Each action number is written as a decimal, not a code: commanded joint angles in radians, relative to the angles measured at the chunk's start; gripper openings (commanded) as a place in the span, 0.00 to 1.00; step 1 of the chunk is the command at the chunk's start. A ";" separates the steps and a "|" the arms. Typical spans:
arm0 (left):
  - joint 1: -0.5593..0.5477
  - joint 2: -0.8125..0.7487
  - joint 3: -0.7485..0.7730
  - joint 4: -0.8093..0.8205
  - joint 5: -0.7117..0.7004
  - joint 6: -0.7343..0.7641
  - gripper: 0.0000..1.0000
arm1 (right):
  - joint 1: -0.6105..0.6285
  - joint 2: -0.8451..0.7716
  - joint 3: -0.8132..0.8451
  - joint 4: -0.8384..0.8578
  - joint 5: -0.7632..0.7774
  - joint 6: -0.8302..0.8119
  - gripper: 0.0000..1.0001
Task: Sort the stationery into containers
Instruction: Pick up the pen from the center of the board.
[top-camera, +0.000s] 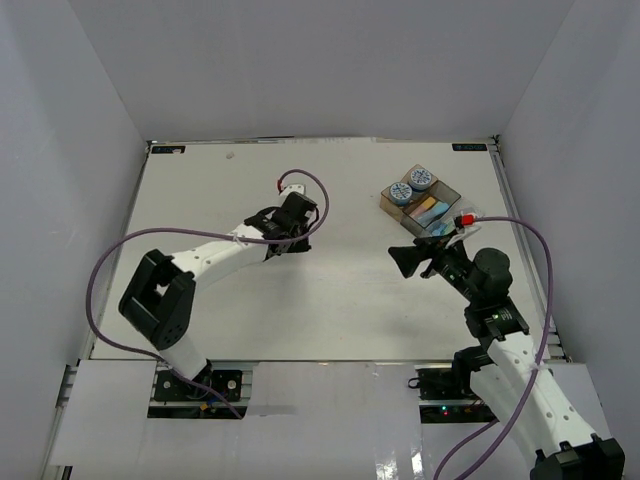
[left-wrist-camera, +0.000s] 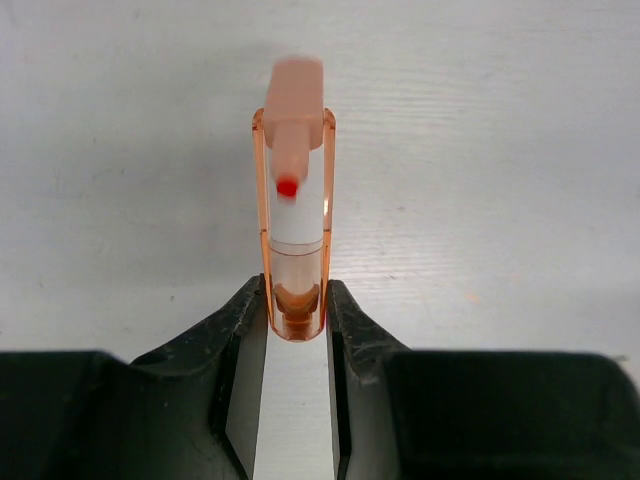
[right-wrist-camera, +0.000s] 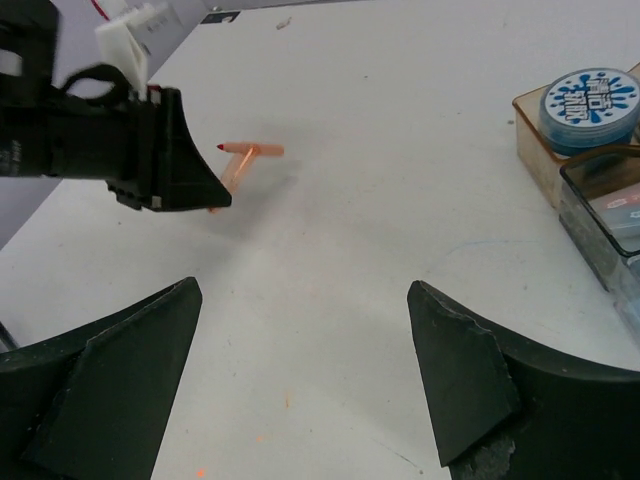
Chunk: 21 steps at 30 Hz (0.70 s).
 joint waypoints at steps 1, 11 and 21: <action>-0.008 -0.157 -0.031 0.175 0.108 0.274 0.28 | 0.006 0.064 0.056 0.038 -0.087 0.010 0.90; -0.006 -0.318 -0.091 0.367 0.424 0.790 0.23 | 0.007 0.303 0.248 -0.013 -0.127 0.017 0.97; -0.006 -0.328 -0.016 0.365 0.550 0.807 0.26 | 0.093 0.475 0.263 0.088 -0.135 0.059 0.95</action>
